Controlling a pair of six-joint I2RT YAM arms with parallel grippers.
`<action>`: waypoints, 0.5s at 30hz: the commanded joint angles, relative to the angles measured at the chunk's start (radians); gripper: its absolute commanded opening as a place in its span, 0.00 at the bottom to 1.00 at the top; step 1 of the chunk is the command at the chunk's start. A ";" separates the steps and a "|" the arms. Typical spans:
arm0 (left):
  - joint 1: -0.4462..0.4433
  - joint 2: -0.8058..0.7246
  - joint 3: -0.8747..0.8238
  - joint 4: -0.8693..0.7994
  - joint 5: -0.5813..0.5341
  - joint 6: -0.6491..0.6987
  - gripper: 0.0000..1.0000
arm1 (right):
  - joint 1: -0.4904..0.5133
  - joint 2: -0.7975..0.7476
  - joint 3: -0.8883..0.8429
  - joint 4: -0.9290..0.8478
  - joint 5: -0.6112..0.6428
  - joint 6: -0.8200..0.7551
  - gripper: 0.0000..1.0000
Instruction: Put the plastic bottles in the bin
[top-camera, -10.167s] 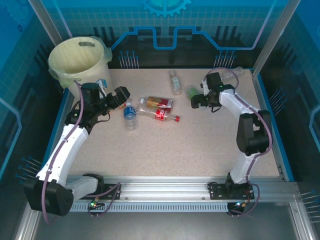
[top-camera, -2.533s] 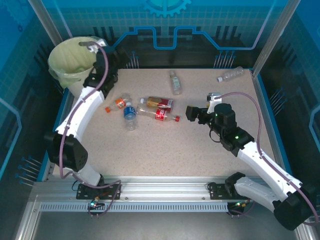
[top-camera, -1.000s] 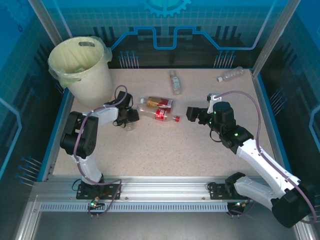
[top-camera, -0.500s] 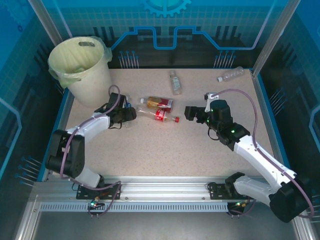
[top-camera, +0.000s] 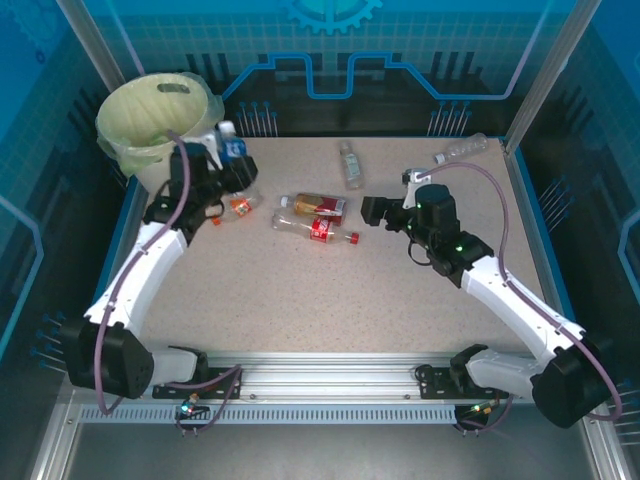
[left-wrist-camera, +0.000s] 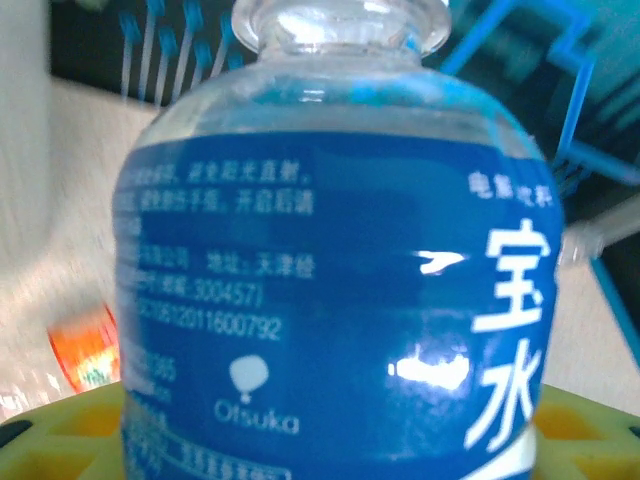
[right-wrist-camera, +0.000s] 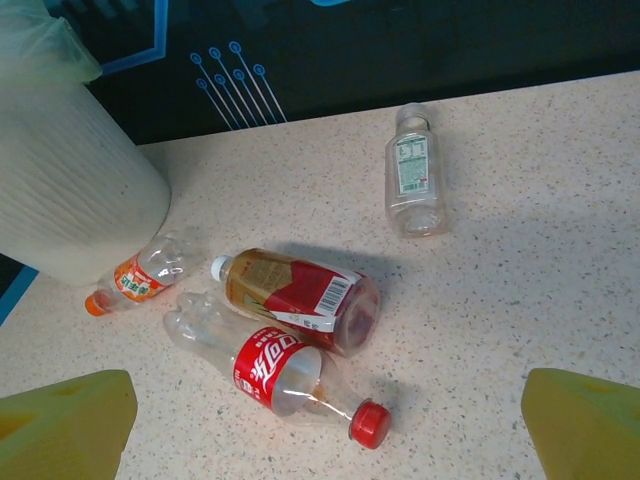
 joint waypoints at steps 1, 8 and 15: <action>0.070 -0.009 0.121 0.015 -0.011 0.030 0.52 | 0.016 0.024 0.039 0.028 -0.021 0.011 1.00; 0.158 0.073 0.299 0.073 -0.124 0.119 0.52 | 0.029 0.081 0.078 0.015 -0.069 0.002 1.00; 0.280 0.247 0.497 0.085 -0.309 0.171 0.52 | 0.049 0.103 0.114 -0.025 -0.077 -0.025 1.00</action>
